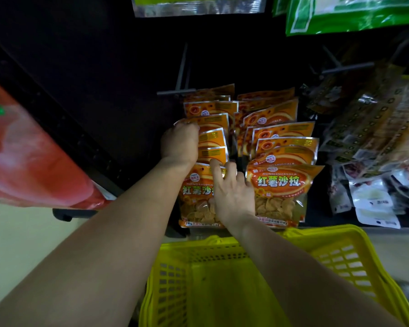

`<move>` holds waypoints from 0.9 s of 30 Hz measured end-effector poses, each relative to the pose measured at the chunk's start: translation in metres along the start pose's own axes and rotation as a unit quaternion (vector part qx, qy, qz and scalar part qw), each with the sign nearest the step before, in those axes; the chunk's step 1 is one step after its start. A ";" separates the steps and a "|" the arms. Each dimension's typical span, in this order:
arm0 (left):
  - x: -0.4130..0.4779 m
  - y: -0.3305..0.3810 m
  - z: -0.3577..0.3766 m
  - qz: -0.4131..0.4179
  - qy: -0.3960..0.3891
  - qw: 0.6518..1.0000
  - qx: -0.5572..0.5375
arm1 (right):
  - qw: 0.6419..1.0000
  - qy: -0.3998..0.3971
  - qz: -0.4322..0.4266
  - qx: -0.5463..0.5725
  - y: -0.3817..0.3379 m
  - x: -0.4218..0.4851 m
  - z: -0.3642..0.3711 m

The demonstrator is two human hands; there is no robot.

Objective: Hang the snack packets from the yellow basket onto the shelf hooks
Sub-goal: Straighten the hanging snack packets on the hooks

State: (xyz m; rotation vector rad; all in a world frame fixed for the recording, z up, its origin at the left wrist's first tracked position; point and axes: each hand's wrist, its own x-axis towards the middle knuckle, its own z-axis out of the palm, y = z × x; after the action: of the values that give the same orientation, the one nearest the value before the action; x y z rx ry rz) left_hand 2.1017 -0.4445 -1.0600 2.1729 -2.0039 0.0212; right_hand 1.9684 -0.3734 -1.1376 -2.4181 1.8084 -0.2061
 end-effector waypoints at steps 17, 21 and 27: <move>-0.008 0.003 -0.009 -0.066 -0.093 0.992 -0.060 | 0.999 -0.008 -0.035 0.010 0.013 -0.003 -0.006; -0.015 0.005 -0.010 -0.105 -0.087 0.978 -0.161 | 0.999 -0.011 -0.048 0.011 0.013 -0.006 -0.011; -0.034 0.007 -0.022 -0.073 -0.063 0.980 -0.172 | 0.997 -0.032 -0.069 0.021 0.017 -0.015 -0.030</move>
State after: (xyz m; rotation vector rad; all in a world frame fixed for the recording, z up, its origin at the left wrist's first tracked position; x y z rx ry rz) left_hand 2.0938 -0.4080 -1.0419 2.1302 -1.7437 -0.4585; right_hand 1.9430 -0.3643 -1.1115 -2.4917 1.5946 -0.1750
